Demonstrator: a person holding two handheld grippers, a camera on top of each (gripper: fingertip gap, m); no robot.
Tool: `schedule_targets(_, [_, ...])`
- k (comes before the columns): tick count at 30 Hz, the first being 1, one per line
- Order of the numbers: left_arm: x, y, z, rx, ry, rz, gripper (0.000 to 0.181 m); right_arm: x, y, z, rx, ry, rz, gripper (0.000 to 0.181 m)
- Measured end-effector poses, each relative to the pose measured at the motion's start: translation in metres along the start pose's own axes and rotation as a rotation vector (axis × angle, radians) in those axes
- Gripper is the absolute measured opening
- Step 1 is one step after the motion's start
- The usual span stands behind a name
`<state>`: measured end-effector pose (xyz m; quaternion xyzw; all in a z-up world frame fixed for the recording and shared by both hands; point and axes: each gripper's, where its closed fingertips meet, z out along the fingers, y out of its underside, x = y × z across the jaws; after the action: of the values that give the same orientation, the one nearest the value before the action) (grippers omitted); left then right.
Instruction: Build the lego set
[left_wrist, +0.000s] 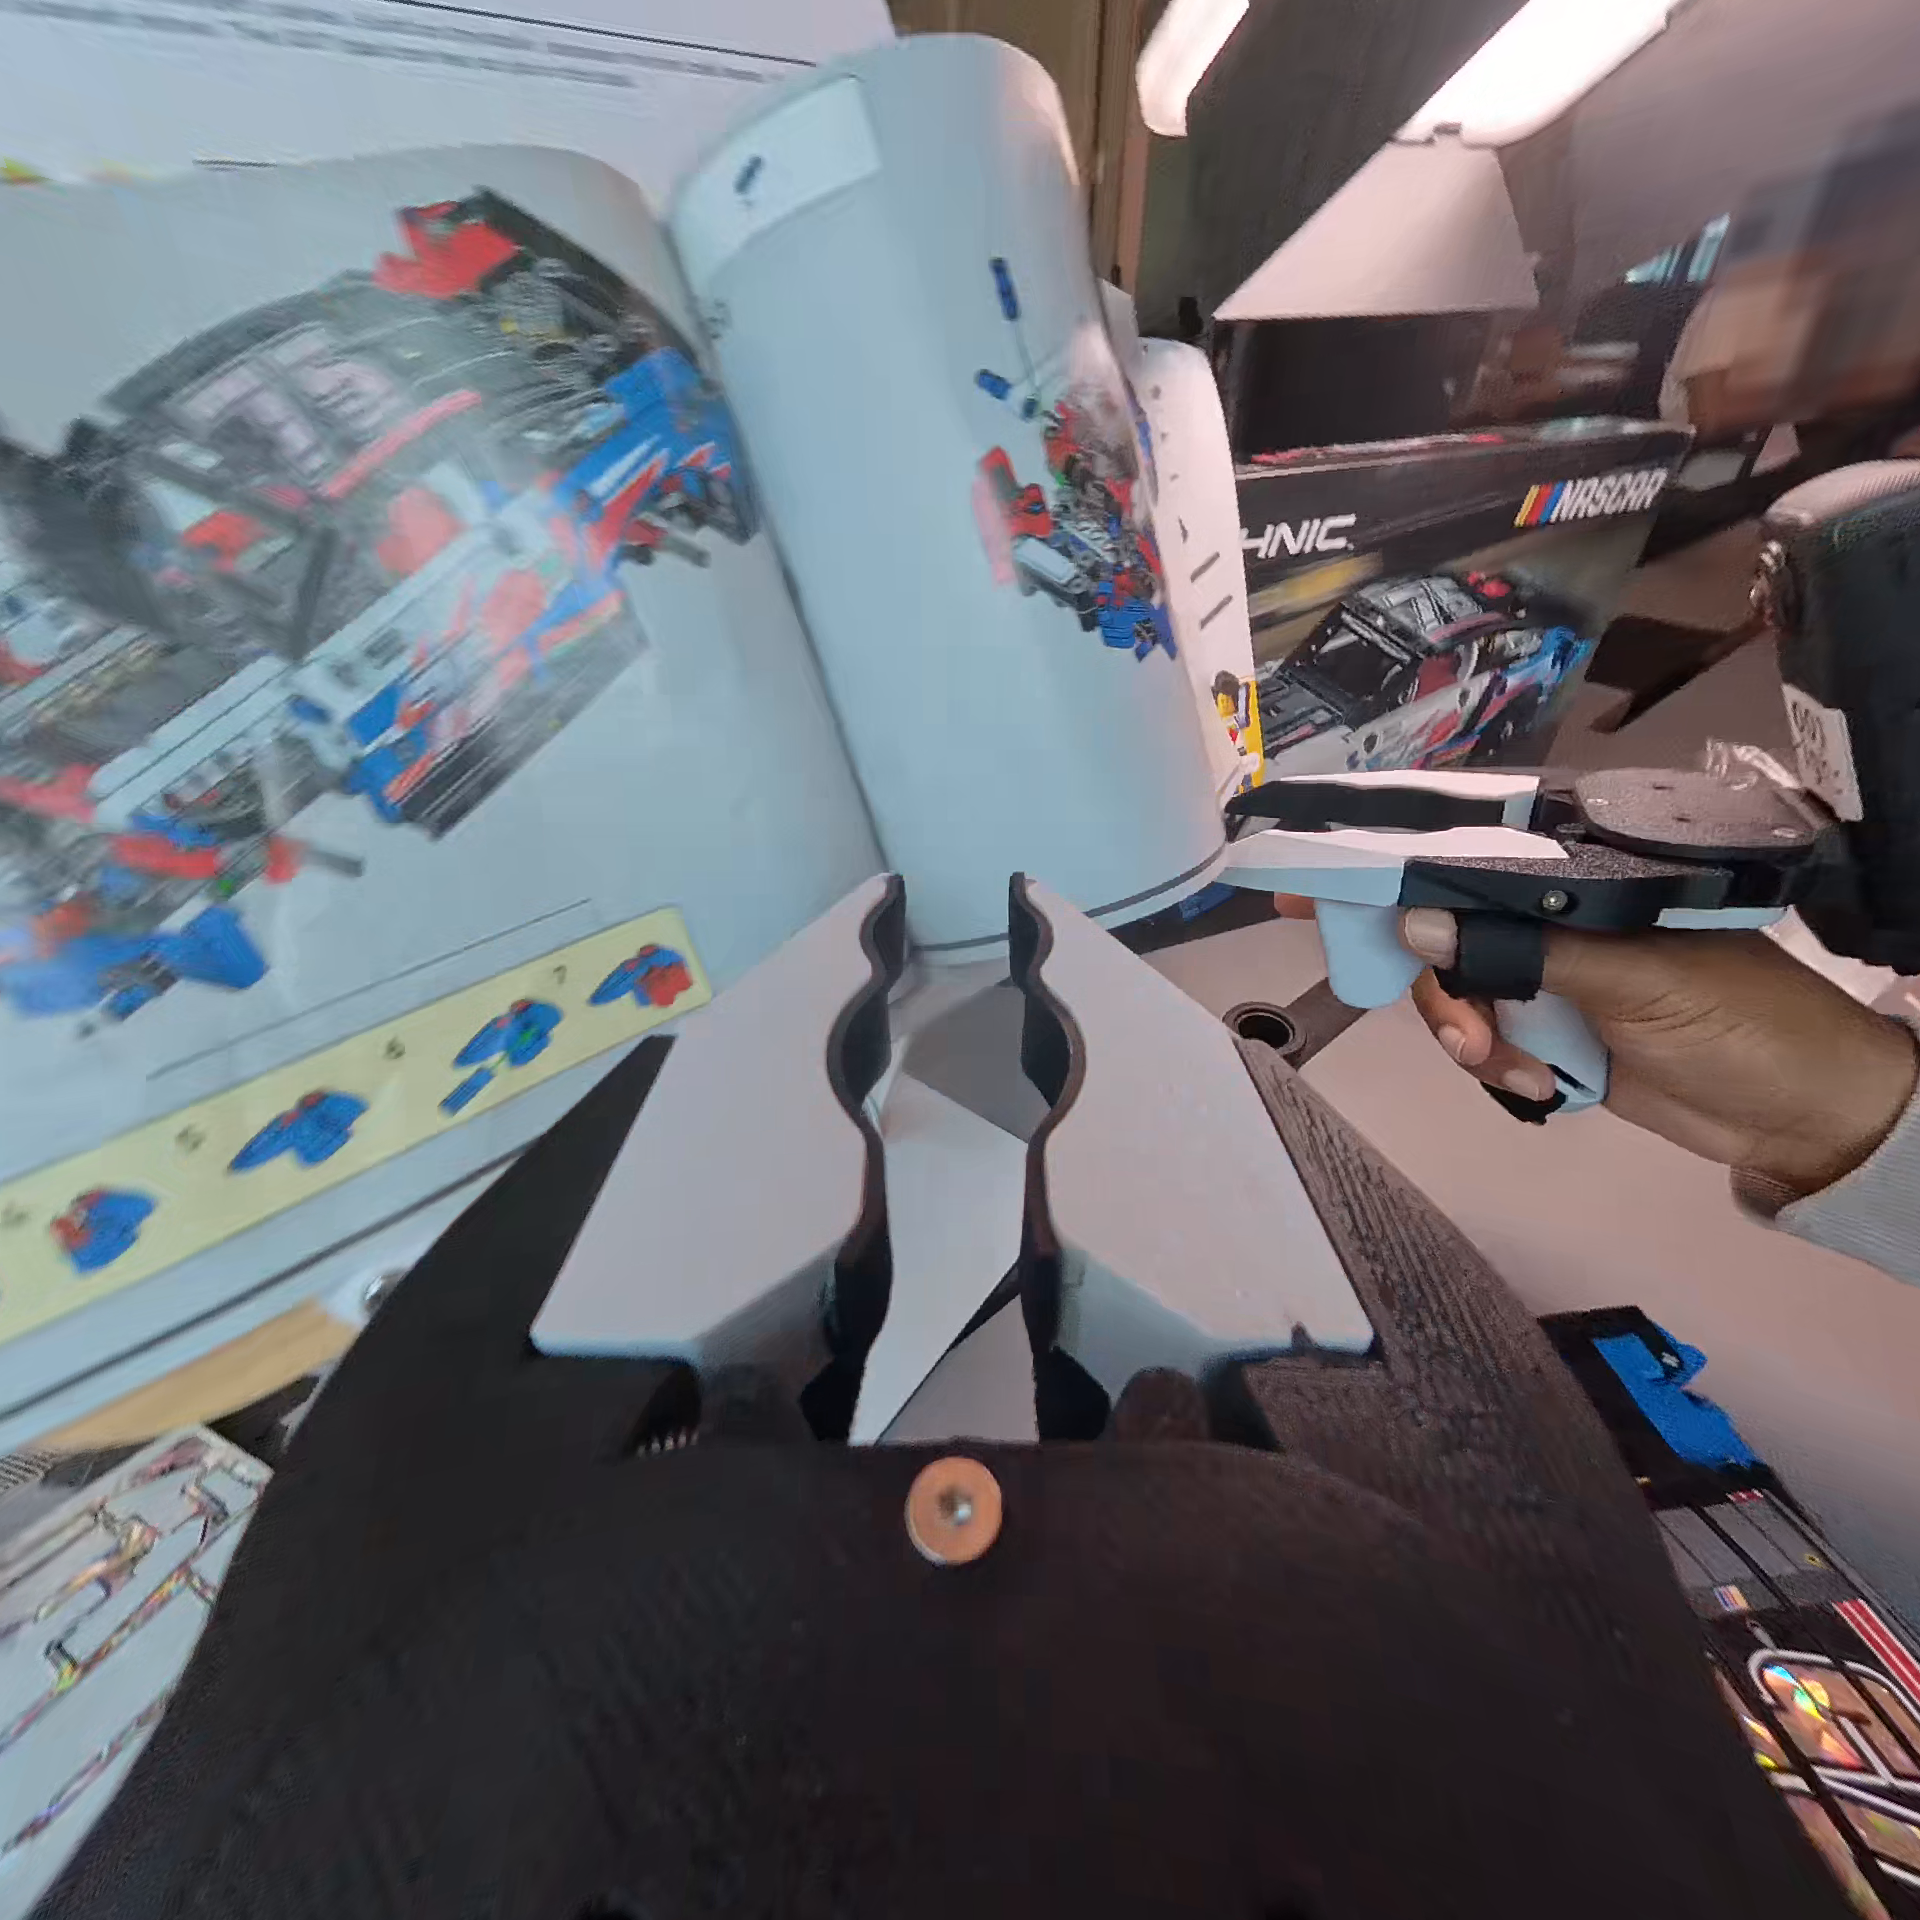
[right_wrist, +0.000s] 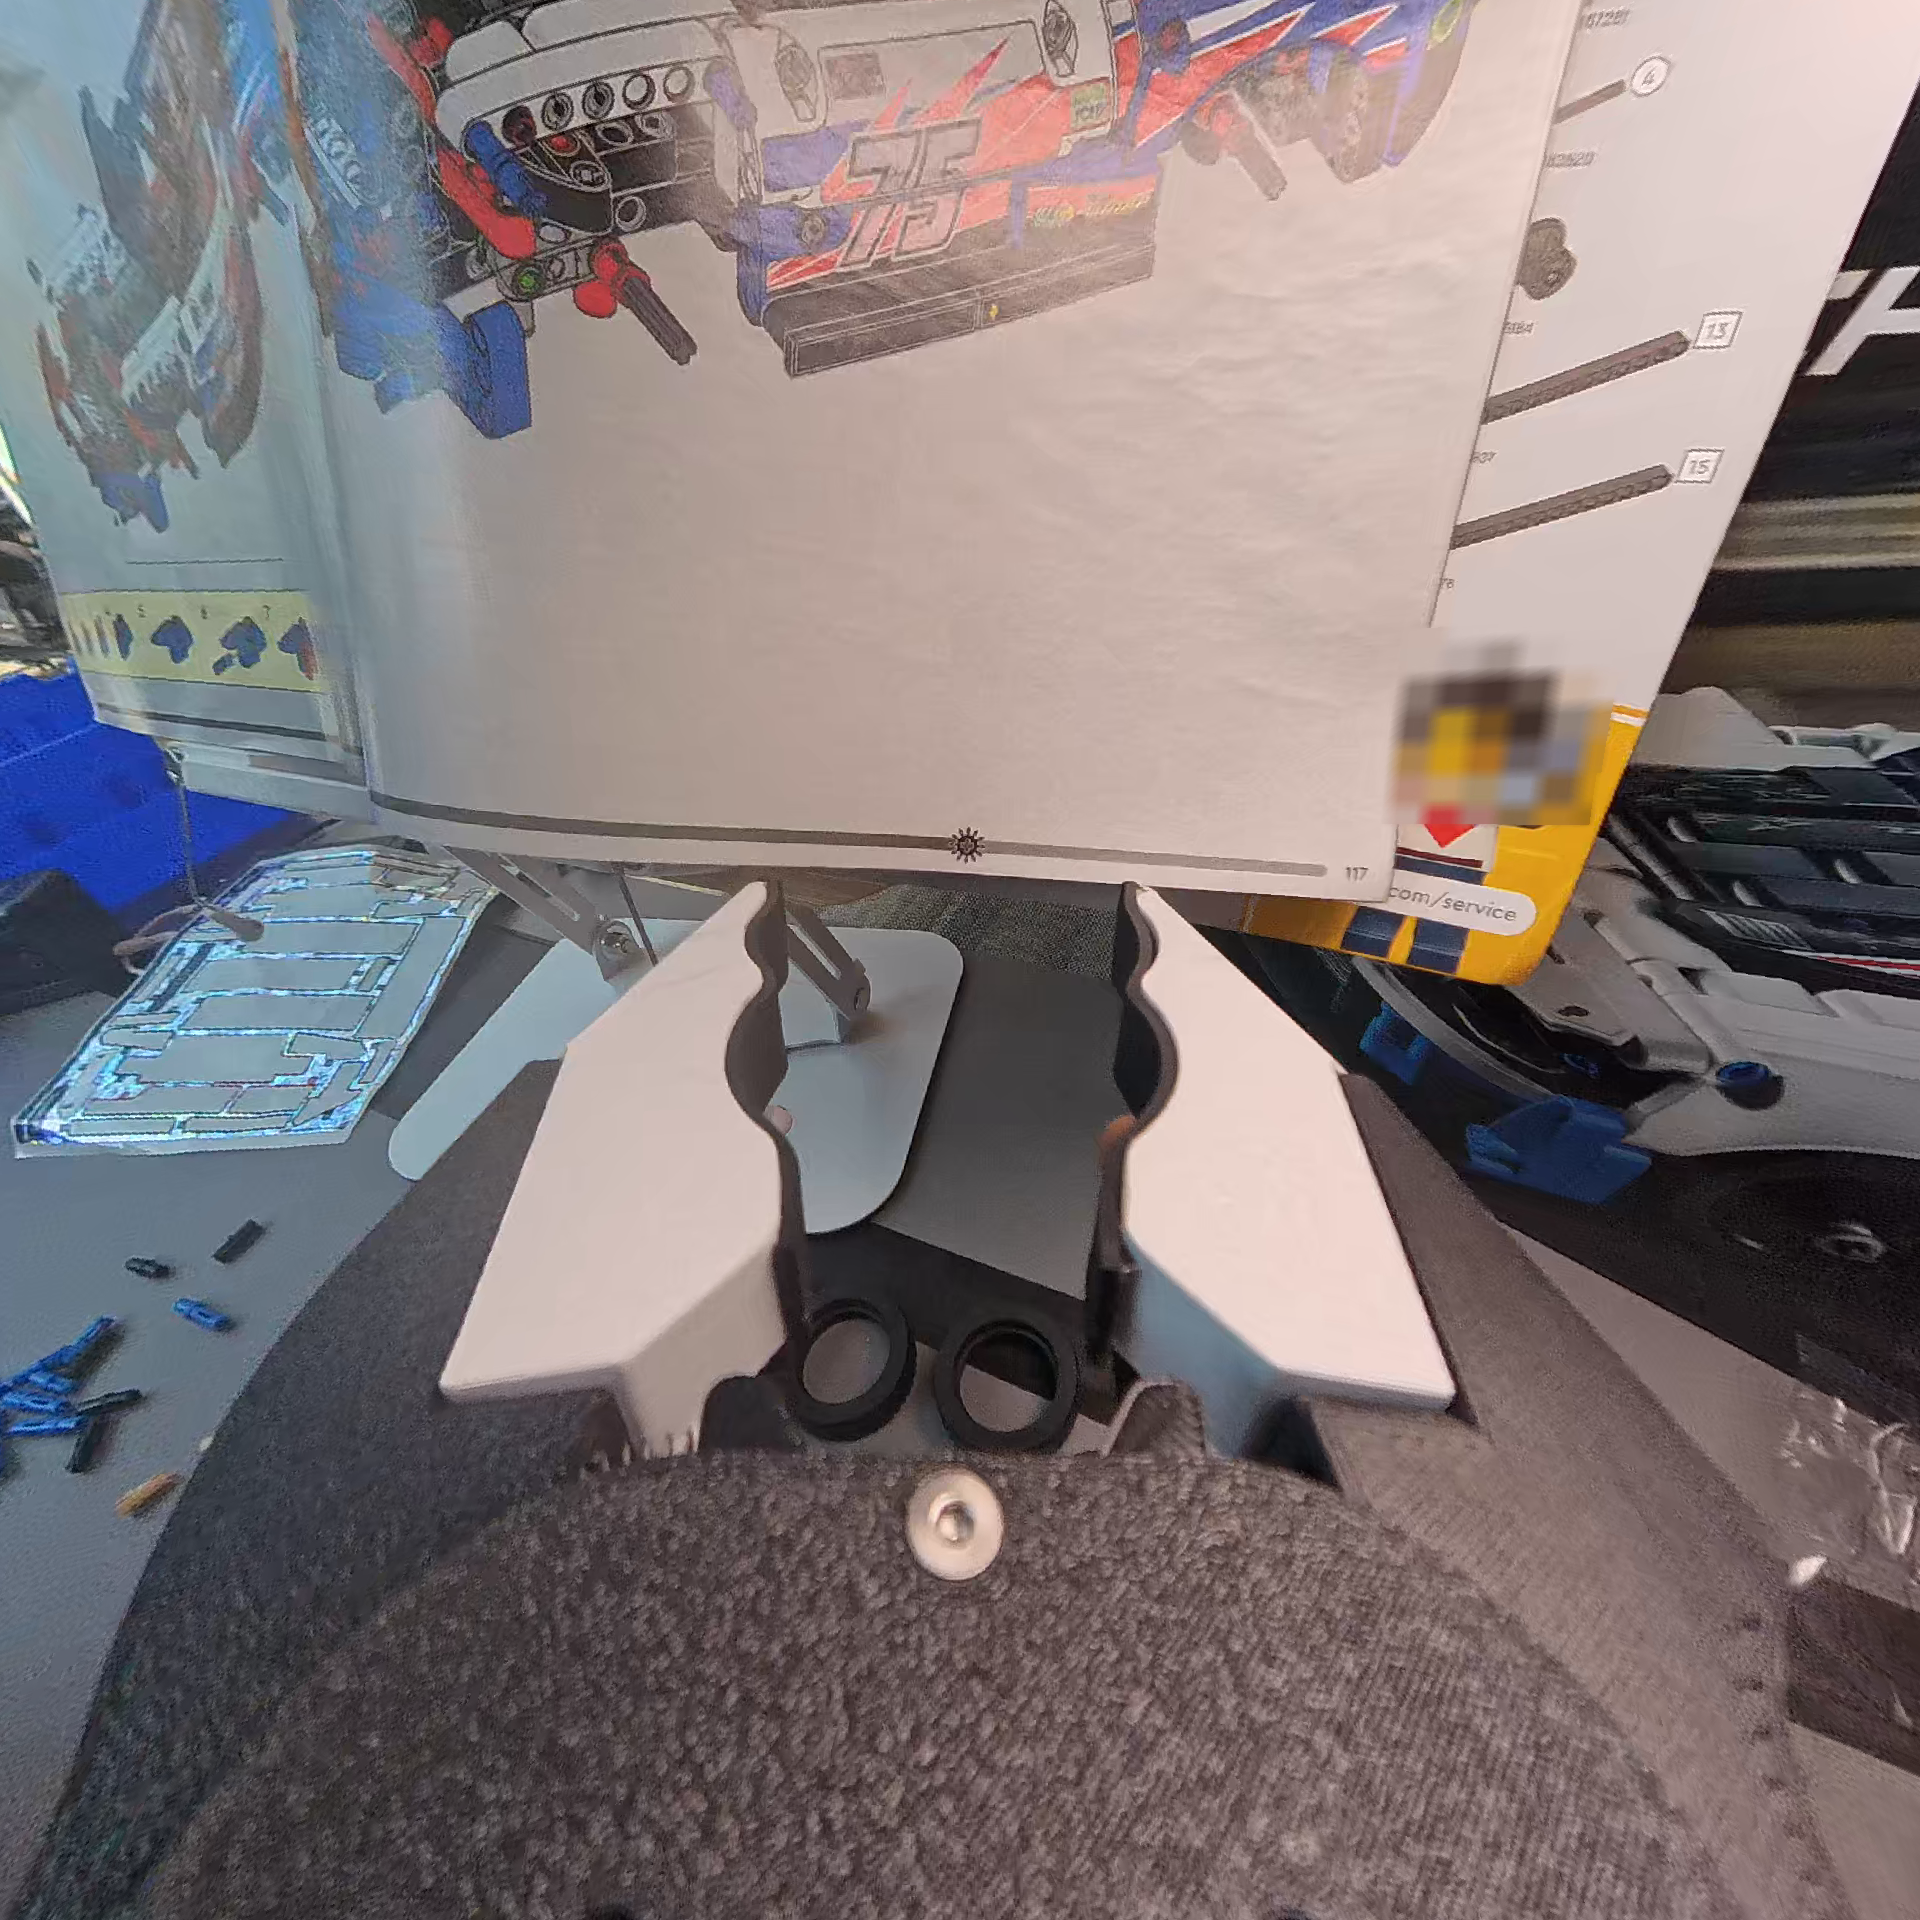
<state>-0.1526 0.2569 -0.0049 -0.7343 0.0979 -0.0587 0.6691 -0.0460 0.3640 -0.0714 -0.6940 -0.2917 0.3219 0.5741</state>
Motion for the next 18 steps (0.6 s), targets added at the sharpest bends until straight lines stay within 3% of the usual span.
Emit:
schedule_targets(3, [0.013, 0.006, 0.041, -0.086, 0.004, 0.067, 0.014, 0.003, 0.001, -0.004, -0.007, 0.011, -0.020, 0.060])
schedule_targets(6, [0.009, 0.014, 0.064, -0.129, -0.050, 0.112, 0.008, 0.006, 0.001, -0.009, -0.010, 0.014, -0.059, 0.060])
schedule_targets(14, [0.003, 0.021, 0.075, -0.145, -0.106, 0.152, 0.000, 0.005, -0.022, -0.024, 0.046, 0.029, -0.126, 0.065])
schedule_targets(18, [0.003, 0.022, 0.076, -0.142, -0.110, 0.150, 0.000, 0.003, -0.052, -0.007, 0.092, 0.029, -0.078, 0.094])
